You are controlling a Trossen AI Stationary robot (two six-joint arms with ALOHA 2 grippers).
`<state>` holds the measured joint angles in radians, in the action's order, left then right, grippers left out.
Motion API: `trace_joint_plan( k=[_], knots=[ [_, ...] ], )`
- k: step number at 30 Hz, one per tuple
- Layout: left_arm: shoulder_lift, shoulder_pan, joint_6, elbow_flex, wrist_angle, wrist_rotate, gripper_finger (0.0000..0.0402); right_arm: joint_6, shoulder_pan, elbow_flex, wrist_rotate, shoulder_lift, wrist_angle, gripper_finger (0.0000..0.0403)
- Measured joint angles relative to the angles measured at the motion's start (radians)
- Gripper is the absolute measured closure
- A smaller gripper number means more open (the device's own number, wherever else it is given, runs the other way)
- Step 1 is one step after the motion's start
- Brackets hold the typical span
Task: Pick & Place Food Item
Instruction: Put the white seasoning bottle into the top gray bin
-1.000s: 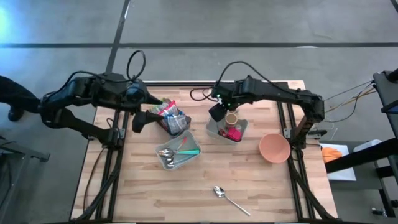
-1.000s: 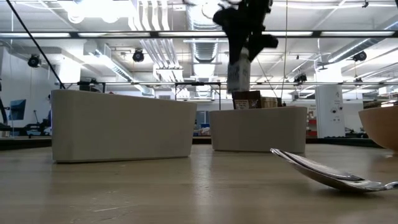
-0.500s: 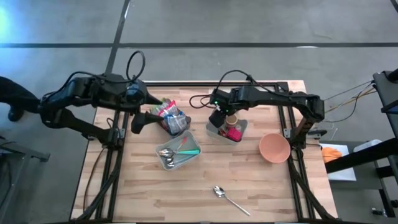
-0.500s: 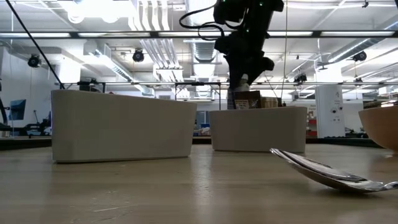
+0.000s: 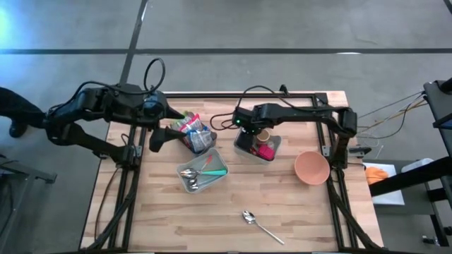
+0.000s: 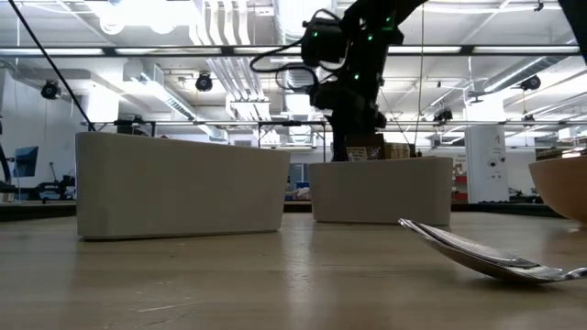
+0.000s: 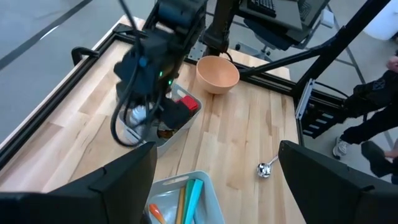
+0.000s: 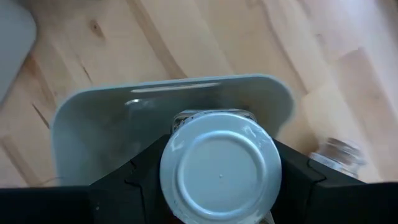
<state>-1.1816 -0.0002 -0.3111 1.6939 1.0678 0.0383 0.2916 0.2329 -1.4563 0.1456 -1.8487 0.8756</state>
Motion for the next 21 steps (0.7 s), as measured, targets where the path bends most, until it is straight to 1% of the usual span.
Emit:
trace_joint_plan(
  k=[4, 8, 10, 14, 16, 21],
  knots=[
    [0.0, 0.0, 0.0, 0.0, 0.001, 0.0, 0.0063, -0.009, 0.0, -0.011, -0.029, -0.048, 0.0, 0.0207],
    [0.0, 0.0, 0.003, 0.0, 0.005, 0.0, 0.0063, -0.008, 0.0, -0.016, -0.062, -0.07, -0.005, 0.0207],
    [-0.001, 0.0, 0.032, 0.0, 0.007, 0.004, 0.0063, -0.007, -0.001, -0.018, -0.068, -0.074, -0.008, 0.0207],
    [-0.003, 0.0, 0.098, 0.0, 0.007, 0.07, 0.0063, -0.003, -0.003, -0.016, -0.07, -0.067, -0.008, 0.0207],
    [-0.003, 0.0, 0.098, 0.0, 0.007, 0.088, 0.0063, 0.004, -0.003, -0.013, -0.074, -0.055, -0.004, 0.0189],
    [-0.003, 0.0, 0.099, 0.0, 0.007, 0.09, 0.0063, 0.003, -0.004, -0.01, -0.079, -0.03, 0.011, 0.0118]
  ],
)
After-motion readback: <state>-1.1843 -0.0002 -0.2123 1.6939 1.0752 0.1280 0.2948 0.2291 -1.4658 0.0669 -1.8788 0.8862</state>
